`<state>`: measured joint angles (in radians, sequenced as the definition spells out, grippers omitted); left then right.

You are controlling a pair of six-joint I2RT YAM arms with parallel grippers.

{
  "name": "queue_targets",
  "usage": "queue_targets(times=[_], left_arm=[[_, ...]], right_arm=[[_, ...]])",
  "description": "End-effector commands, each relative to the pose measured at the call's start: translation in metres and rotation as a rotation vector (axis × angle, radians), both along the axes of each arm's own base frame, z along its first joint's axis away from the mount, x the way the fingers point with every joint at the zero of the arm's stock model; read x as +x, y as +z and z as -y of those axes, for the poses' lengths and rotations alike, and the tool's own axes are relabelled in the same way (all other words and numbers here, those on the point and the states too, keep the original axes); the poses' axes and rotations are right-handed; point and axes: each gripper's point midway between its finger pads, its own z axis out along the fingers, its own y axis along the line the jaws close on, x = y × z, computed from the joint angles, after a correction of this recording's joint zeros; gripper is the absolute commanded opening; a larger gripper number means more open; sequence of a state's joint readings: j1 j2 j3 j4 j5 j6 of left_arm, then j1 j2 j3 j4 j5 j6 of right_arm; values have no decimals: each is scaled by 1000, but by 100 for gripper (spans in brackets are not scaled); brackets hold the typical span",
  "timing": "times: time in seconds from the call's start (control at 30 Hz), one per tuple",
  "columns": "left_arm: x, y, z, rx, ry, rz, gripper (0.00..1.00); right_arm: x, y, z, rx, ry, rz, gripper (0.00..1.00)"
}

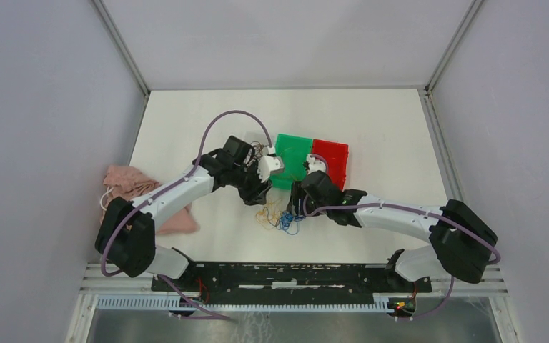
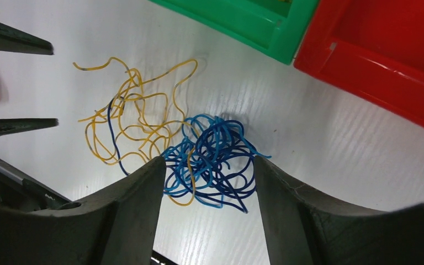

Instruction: Untangle the cables

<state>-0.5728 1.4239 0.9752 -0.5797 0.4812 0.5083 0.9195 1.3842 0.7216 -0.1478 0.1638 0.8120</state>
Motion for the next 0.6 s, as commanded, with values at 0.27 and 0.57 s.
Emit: queue_targets(times=[0.27,0.57], left_arm=[[-7,-3,44,-82,-63,-28,48],[-3,-29,48,-30,-92,-25,45]], right_arm=[[-5,14,-7,79,22,50,61],[-11,11,0,100,10,49,47]])
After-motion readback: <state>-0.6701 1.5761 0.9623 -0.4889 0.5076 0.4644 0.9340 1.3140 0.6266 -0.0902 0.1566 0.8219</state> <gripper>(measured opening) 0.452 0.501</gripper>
